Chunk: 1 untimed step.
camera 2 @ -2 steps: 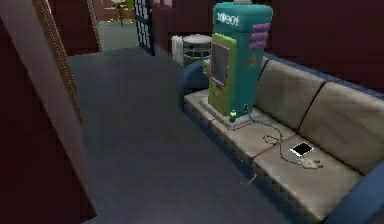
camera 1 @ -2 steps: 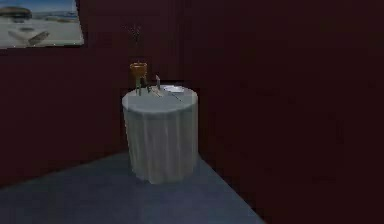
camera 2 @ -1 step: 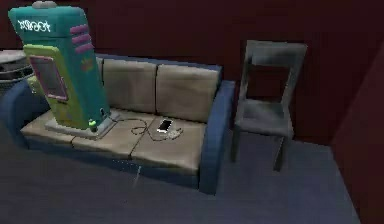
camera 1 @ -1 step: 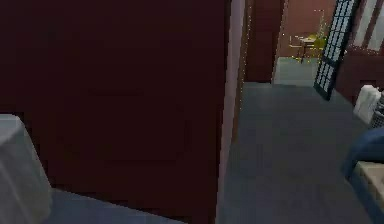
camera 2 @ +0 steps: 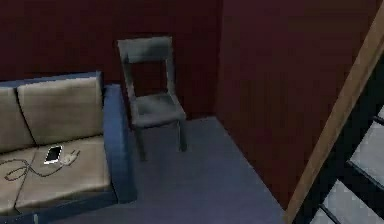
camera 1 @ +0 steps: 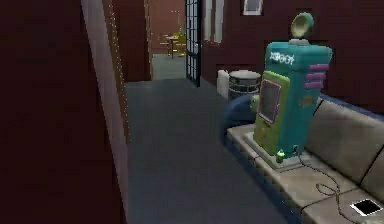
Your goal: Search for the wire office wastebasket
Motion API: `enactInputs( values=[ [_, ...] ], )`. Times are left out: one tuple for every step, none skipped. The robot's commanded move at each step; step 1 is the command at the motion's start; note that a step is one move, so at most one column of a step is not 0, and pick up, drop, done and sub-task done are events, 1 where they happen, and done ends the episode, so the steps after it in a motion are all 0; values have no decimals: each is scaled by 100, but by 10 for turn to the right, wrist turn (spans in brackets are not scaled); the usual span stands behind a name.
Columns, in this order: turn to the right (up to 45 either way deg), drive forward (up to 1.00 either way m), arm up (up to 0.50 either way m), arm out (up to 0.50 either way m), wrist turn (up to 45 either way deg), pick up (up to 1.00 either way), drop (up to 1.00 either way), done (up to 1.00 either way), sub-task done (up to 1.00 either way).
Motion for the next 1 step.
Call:
enactInputs(
  values=[
    [0,90,0,0,0,0,0,0,0]
  ],
)
